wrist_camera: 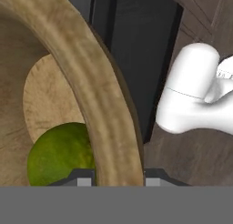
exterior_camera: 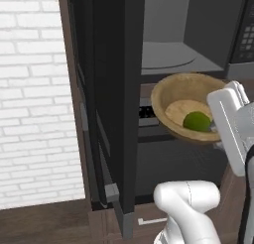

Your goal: Pick the lime from the sink and place it in the bowl. Then pick the bowl and place it in the microwave. Then close the microwave door and press the start button.

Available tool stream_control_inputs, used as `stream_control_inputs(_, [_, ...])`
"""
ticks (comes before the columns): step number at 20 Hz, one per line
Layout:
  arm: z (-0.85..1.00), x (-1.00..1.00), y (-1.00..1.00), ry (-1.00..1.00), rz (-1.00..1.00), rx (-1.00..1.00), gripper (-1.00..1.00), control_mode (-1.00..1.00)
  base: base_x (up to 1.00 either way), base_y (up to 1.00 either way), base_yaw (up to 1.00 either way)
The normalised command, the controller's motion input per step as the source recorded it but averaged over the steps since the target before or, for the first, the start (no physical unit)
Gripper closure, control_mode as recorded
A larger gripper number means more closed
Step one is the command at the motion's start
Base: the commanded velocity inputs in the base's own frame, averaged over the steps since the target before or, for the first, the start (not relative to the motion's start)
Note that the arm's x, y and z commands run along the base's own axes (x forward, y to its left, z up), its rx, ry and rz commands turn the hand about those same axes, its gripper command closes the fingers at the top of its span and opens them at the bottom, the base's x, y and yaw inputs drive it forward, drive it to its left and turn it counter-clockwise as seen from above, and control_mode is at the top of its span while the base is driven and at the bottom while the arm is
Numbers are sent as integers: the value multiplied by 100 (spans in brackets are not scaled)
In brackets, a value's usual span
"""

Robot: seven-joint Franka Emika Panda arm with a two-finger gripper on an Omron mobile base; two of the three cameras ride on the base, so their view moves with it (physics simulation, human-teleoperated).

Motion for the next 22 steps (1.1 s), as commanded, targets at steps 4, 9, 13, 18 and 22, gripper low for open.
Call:
stream_control_inputs(4, [76, -12, 10, -12, -9, 3, 100, -100, 0, 0, 0])
stream_control_inputs(9, [52, 15, 0, -2, -12, 4, 100, -100, 0, 0, 0])
stream_control_inputs(13, [14, 63, -12, 4, -3, 7, 100, -100, 0, 0, 0])
stream_control_inputs(18, [0, 81, -2, -1, 2, 7, 100, -100, 0, 0, 0])
stream_control_inputs(22, [0, 73, 1, -7, 2, 3, 100, -100, 0, 0, 0])
